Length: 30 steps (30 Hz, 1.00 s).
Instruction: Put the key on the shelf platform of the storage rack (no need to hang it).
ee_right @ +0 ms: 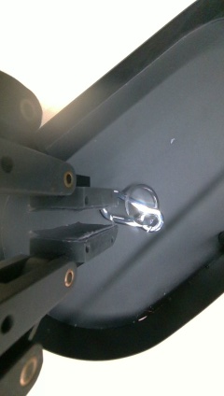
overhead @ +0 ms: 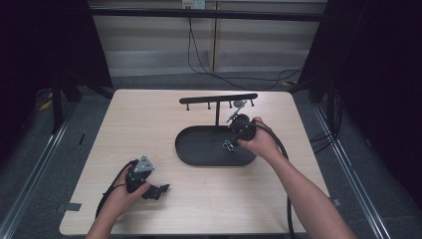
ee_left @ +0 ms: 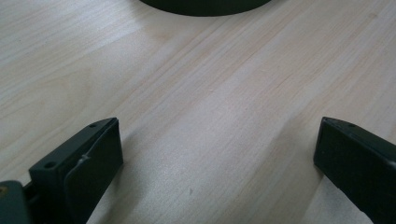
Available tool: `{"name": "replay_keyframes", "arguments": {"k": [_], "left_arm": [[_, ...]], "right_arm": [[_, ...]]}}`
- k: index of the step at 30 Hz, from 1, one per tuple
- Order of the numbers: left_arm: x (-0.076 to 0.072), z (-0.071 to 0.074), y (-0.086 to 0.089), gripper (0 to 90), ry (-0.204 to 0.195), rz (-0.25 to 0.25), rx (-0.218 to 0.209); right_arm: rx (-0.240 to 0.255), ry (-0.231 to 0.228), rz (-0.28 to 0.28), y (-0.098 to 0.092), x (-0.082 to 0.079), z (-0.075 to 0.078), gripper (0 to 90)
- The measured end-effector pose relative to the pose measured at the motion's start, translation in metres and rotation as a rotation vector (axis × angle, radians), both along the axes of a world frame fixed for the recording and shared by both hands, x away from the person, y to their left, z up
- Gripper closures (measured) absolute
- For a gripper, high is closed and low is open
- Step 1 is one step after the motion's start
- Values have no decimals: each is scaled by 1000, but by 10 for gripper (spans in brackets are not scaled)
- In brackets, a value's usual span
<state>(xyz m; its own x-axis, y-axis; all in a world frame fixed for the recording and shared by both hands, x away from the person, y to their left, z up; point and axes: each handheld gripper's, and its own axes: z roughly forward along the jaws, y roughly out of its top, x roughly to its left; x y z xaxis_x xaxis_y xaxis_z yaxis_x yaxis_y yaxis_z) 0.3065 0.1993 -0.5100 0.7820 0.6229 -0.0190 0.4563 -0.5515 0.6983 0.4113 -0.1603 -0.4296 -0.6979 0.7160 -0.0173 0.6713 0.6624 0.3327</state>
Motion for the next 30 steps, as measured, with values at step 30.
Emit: {"name": "replay_keyframes", "arguments": {"k": [30], "left_arm": [[0,0,0,6,-5,-3,6]], "right_arm": [[68,5,5,-2,-19,10,427]]}}
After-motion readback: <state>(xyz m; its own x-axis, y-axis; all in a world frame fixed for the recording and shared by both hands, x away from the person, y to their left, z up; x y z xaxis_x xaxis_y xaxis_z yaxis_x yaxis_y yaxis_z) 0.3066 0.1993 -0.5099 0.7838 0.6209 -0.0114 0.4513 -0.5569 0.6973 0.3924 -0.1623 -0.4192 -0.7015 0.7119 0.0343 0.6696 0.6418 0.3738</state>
